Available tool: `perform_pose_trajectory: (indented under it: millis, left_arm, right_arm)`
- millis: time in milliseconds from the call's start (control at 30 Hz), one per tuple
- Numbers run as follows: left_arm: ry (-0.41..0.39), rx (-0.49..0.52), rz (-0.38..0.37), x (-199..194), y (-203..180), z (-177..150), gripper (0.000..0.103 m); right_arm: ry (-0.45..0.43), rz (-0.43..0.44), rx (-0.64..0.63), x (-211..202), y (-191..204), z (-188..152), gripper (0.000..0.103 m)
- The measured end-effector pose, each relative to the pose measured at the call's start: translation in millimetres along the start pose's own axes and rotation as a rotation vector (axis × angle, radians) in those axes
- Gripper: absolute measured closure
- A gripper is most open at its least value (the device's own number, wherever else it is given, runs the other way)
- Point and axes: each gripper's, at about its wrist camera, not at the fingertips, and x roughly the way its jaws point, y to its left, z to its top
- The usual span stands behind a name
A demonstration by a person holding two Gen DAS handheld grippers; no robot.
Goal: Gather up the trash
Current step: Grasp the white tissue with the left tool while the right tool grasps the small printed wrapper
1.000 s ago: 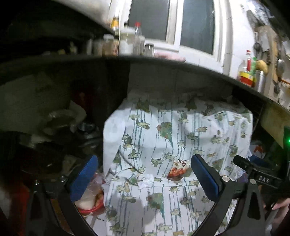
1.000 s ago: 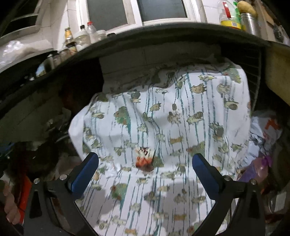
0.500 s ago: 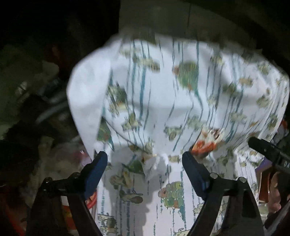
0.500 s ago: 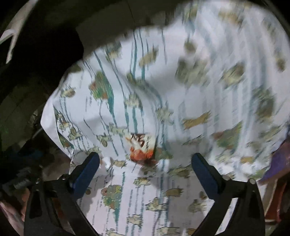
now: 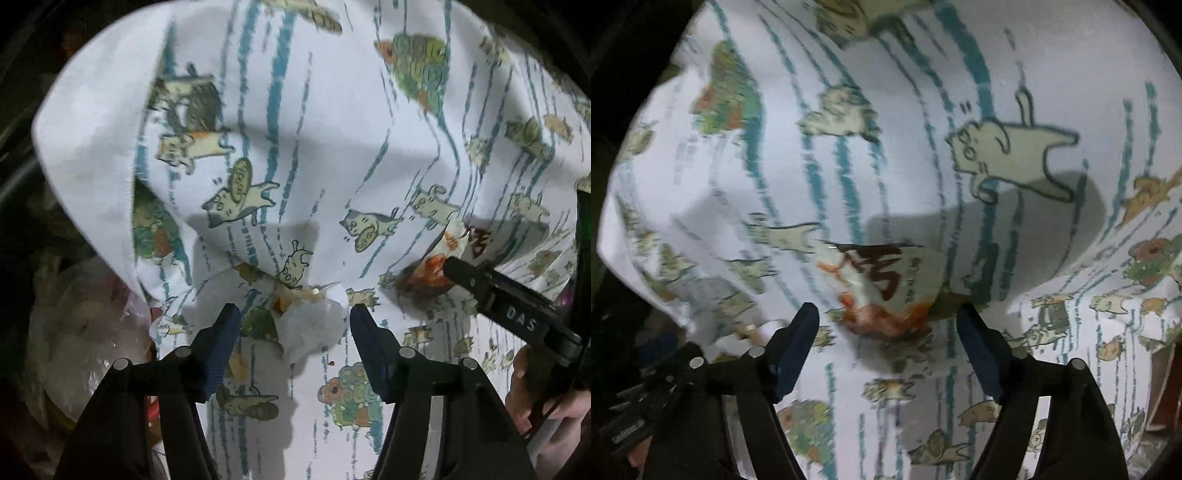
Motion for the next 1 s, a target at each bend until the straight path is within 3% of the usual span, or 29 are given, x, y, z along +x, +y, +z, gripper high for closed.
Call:
perform_pose_trajectory:
  millis: [100, 133, 233, 367, 500, 700, 867, 933, 1000]
  left_arm:
    - [0.042, -0.003, -0.021, 16, 1, 0, 0.04]
    - [0.053, -0.003, -0.021, 19, 2, 0, 0.04]
    - [0.095, 0.001, 0.011, 35, 1, -5, 0.061]
    - [0.139, -0.041, -0.061, 49, 3, -10, 0.089]
    - [0.086, -0.034, -0.062, 37, 3, -11, 0.098]
    - [-0.04, -0.03, -0.058, -3, 1, -10, 0.099]
    - [-0.052, -0.075, -0.098, -11, 12, -7, 0.097]
    - [-0.028, -0.098, -0.088, -5, 16, -5, 0.087]
    - [-0.019, -0.11, -0.085, 2, 16, -4, 0.065]
  right_arm:
    - [-0.016, 0.0, 0.046, 4, -6, 1, 0.029]
    - [-0.01, 0.01, 0.067, 7, -9, 2, 0.035]
    - [0.028, 0.059, 0.116, 15, -19, 1, 0.054]
    - [0.04, 0.111, 0.156, 16, -27, -1, 0.06]
    - [0.027, 0.107, 0.125, 7, -28, -1, 0.063]
    - [-0.04, 0.125, 0.057, -28, -18, -5, 0.064]
    - [-0.084, 0.11, 0.002, -51, -12, -13, 0.064]
    - [-0.076, 0.123, 0.007, -53, -12, -14, 0.064]
    - [-0.065, 0.13, 0.007, -53, -13, -15, 0.064]
